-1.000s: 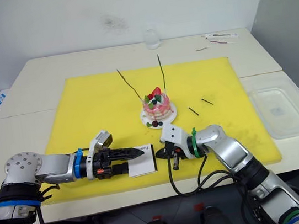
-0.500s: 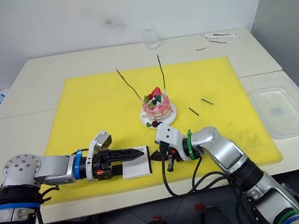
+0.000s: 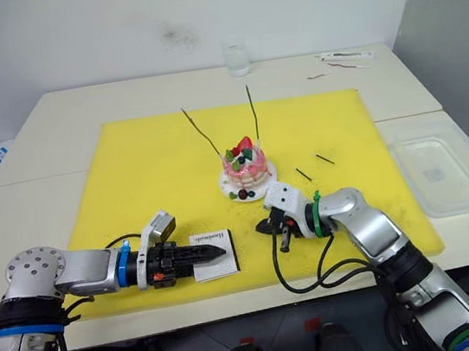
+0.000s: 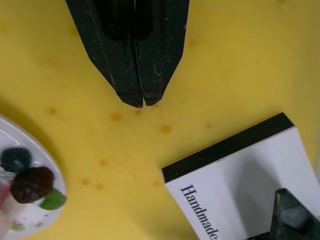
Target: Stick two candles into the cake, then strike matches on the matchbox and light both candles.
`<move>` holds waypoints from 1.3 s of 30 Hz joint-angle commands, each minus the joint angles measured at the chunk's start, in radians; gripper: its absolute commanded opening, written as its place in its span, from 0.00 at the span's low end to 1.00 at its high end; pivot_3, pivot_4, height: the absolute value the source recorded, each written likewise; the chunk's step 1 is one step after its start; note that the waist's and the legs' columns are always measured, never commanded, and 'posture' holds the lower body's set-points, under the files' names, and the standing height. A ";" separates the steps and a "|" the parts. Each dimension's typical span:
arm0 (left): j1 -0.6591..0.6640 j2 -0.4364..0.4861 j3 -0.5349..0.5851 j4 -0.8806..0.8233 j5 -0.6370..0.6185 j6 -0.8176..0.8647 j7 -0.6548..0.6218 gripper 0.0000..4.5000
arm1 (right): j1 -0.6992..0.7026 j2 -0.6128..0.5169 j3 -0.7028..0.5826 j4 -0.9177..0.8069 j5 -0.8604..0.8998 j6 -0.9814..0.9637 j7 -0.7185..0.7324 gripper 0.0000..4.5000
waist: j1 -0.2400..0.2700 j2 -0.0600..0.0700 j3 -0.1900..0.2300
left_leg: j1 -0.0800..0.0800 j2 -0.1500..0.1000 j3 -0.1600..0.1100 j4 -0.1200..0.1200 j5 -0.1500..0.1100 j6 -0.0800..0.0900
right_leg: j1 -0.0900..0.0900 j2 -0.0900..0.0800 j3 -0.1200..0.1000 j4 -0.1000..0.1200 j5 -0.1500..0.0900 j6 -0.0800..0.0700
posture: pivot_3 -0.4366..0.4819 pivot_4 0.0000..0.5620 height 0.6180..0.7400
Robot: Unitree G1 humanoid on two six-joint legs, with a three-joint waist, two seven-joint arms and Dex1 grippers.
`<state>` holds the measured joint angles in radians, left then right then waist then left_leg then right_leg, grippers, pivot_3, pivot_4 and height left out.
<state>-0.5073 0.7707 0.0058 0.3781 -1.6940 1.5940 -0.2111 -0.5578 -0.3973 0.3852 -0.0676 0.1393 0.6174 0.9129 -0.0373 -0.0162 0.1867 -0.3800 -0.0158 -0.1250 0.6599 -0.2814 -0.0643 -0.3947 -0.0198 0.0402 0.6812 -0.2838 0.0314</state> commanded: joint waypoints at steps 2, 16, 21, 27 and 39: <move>0.014 0.012 -0.004 -0.009 0.015 0.020 -0.021 0.23 | 0.014 0.009 -0.018 -0.074 0.021 0.025 -0.020 0.00 | -0.001 0.000 0.000 | 0.000 0.000 0.000 0.000 0.000 0.000 | 0.000 0.000 0.000 0.000 0.000 0.000 | 0.48 0.27 1.00; -0.124 0.266 -0.004 -0.214 -0.020 0.020 -0.315 0.01 | 0.036 -0.048 -0.137 -0.225 0.132 0.150 -0.016 0.00 | 0.001 0.000 0.001 | -0.003 0.002 0.000 0.000 0.000 0.000 | -0.002 0.001 -0.001 0.000 0.000 0.000 | 0.48 0.27 1.00; -0.137 0.239 0.037 -0.455 0.315 -0.278 -0.546 0.01 | 0.051 -0.047 -0.237 -0.259 0.221 0.157 -0.027 0.00 | 0.004 0.000 0.001 | -0.003 0.001 0.002 -0.001 0.000 0.000 | -0.001 0.000 0.000 -0.001 0.000 0.000 | 0.48 0.27 1.00; -0.028 0.113 -0.018 -0.562 0.696 -0.696 -0.661 0.01 | 0.123 -0.079 -0.339 -0.274 0.233 0.065 -0.056 0.00 | 0.008 0.000 0.001 | -0.003 0.006 0.013 -0.005 0.001 -0.001 | -0.003 0.001 0.001 -0.003 0.000 -0.001 | 0.48 0.27 1.00; 0.001 -0.031 0.101 -0.450 0.483 -0.386 -0.592 0.00 | 0.137 -0.079 -0.400 -0.214 0.213 0.050 -0.204 0.20 | -0.002 0.000 0.001 | -0.006 0.007 0.016 -0.005 -0.002 0.004 | -0.009 0.002 0.003 0.001 0.000 -0.001 | 0.48 0.27 1.00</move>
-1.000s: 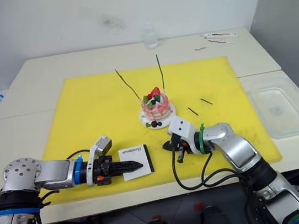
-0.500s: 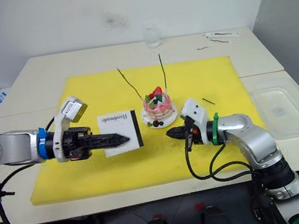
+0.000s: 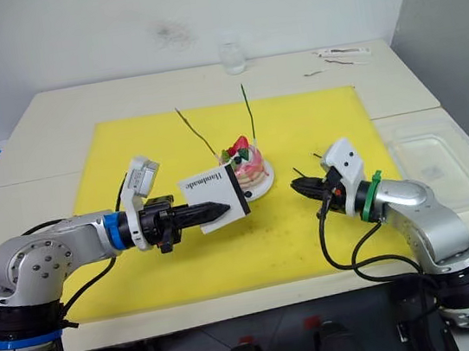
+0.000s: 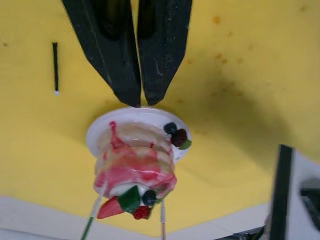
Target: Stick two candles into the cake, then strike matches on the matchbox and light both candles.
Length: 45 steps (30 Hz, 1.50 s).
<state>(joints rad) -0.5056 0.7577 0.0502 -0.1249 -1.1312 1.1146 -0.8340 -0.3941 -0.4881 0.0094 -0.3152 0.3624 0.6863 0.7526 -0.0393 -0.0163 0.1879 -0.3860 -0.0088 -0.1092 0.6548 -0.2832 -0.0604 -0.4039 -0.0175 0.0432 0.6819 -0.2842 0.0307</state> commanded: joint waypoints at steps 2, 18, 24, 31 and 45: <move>0.001 -0.037 0.074 0.098 -0.111 0.153 0.055 0.00 | -0.046 0.026 -0.009 0.095 -0.029 -0.052 -0.063 0.35 | 0.000 0.000 0.000 | 0.000 0.000 0.000 0.001 0.000 0.001 | 0.000 0.000 0.000 0.000 0.000 0.000 | 0.48 0.27 1.00; -0.010 -0.091 0.096 0.086 -0.038 0.163 0.091 0.00 | -0.215 0.149 0.061 0.542 -0.183 -0.314 -0.132 0.58 | -0.002 0.000 0.000 | 0.000 0.001 0.001 0.004 0.003 -0.003 | 0.000 0.001 0.001 0.001 0.002 -0.001 | 0.48 0.27 1.00; -0.005 -0.091 0.110 0.076 -0.030 0.162 0.094 0.00 | -0.216 0.169 0.065 0.569 -0.202 -0.344 -0.136 0.30 | -0.002 0.000 0.000 | 0.000 0.000 0.001 0.004 0.003 -0.003 | 0.000 0.001 0.000 0.001 0.002 -0.001 | 0.48 0.27 1.00; -0.005 -0.095 0.114 0.067 -0.024 0.158 0.100 0.00 | -0.226 0.198 0.050 0.602 -0.211 -0.361 -0.166 0.30 | -0.002 0.000 0.000 | 0.000 0.001 0.001 0.004 0.003 -0.003 | 0.000 0.001 0.001 0.001 0.002 -0.001 | 0.48 0.27 1.00; -0.001 -0.083 0.105 0.069 0.019 0.139 0.063 0.00 | -0.229 0.222 0.041 0.638 -0.222 -0.338 -0.200 0.30 | -0.005 0.000 0.000 | 0.000 0.000 0.001 0.004 0.003 -0.003 | 0.000 0.001 0.001 0.001 0.002 -0.001 | 0.48 0.27 1.00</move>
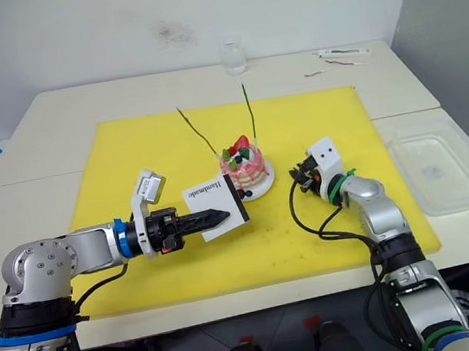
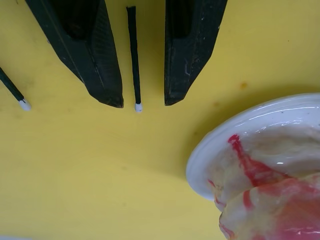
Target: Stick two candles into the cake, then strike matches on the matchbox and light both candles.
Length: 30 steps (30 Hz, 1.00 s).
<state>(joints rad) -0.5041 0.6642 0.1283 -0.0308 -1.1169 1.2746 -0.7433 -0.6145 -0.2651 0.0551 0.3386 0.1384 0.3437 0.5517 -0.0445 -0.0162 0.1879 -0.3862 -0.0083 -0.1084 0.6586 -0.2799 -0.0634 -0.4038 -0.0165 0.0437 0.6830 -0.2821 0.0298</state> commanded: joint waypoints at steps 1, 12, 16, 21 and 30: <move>0.000 0.011 0.026 -0.027 0.010 -0.023 -0.031 0.00 | -0.004 -0.005 0.001 -0.021 -0.001 0.012 0.005 0.30 | 0.000 0.000 0.000 | 0.000 0.000 0.000 0.000 0.000 0.000 | 0.000 0.000 0.000 0.000 0.000 0.000 | 0.48 0.27 1.00; 0.021 0.001 0.026 -0.030 0.048 -0.047 -0.050 0.00 | 0.003 -0.007 0.006 -0.039 -0.009 0.064 -0.011 0.30 | 0.000 0.000 0.000 | 0.000 0.000 0.000 0.000 0.000 0.000 | 0.000 0.000 0.000 0.000 0.000 0.000 | 0.48 0.27 1.00; 0.033 0.000 0.024 -0.029 0.064 -0.066 -0.054 0.00 | 0.012 -0.010 0.005 -0.038 -0.007 0.071 -0.009 0.25 | 0.000 0.000 0.000 | 0.000 0.000 0.000 0.000 0.000 0.000 | 0.000 0.000 0.000 0.000 0.000 0.000 | 0.48 0.27 1.00; 0.035 -0.005 0.029 -0.027 0.068 -0.070 -0.055 0.00 | 0.019 -0.015 -0.003 -0.055 0.000 0.090 -0.015 0.01 | 0.000 0.000 0.000 | 0.000 0.000 0.000 0.000 0.000 0.000 | 0.000 0.000 0.000 0.000 0.000 0.000 | 0.48 0.27 1.00; 0.013 -0.019 0.022 -0.032 0.049 -0.053 -0.053 0.00 | 0.028 -0.098 0.013 -0.217 0.021 0.136 0.080 0.01 | 0.004 0.000 0.000 | 0.000 0.000 0.000 0.000 0.000 0.000 | 0.000 0.000 0.000 0.000 0.000 0.000 | 0.48 0.27 1.00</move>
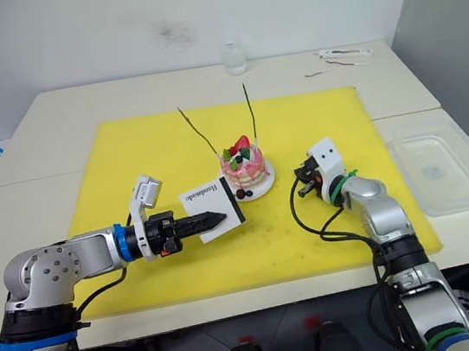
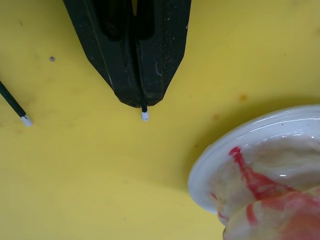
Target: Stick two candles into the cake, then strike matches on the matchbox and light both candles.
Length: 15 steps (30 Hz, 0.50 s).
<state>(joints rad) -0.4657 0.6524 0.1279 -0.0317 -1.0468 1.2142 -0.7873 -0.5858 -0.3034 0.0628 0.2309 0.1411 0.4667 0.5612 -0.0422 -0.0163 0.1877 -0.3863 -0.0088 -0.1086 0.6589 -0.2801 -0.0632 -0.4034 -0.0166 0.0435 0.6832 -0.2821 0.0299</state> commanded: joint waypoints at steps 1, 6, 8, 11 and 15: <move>-0.042 -0.010 0.023 -0.023 -0.031 0.024 -0.008 0.00 | -0.003 -0.102 0.021 -0.166 0.025 0.003 0.134 0.01 | 0.003 0.000 0.000 | 0.000 0.000 0.000 0.000 0.000 0.000 | 0.000 0.000 0.000 0.000 0.000 0.000 | 0.48 0.27 1.00; -0.106 -0.018 0.010 0.038 -0.043 0.124 0.004 0.00 | -0.016 -0.271 0.070 -0.366 0.077 -0.061 0.389 0.01 | 0.002 0.000 0.000 | -0.002 0.000 -0.001 0.001 -0.002 0.004 | -0.001 0.000 -0.001 -0.001 0.000 0.001 | 0.48 0.27 1.00; -0.116 -0.015 -0.017 0.037 -0.021 0.129 -0.006 0.00 | -0.015 -0.308 0.088 -0.427 0.084 -0.081 0.446 0.01 | -0.006 0.000 0.000 | -0.002 0.001 -0.001 0.001 -0.002 0.004 | 0.000 0.001 -0.001 -0.001 0.000 0.001 | 0.48 0.27 1.00; -0.149 -0.029 -0.042 0.060 0.001 0.150 0.003 0.00 | -0.012 -0.333 0.121 -0.514 0.085 -0.098 0.483 0.01 | -0.008 0.000 0.000 | -0.001 0.001 -0.001 0.001 -0.002 0.004 | 0.000 0.001 -0.001 0.000 0.000 0.001 | 0.48 0.27 1.00; -0.190 -0.066 -0.024 0.091 0.012 0.142 0.022 0.00 | -0.040 -0.311 0.157 -0.549 0.070 -0.099 0.467 0.01 | -0.006 0.000 0.000 | -0.002 0.001 -0.002 0.002 -0.001 0.002 | 0.000 0.000 -0.001 0.000 0.000 0.001 | 0.48 0.27 1.00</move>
<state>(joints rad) -0.6322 0.5907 0.0779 0.0640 -1.0350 1.3642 -0.7708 -0.6027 -0.6177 0.2216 -0.2806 0.2158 0.3848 1.0320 -0.0486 -0.0165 0.1877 -0.3878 -0.0082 -0.1102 0.6617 -0.2803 -0.0626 -0.4035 -0.0163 0.0429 0.6831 -0.2815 0.0310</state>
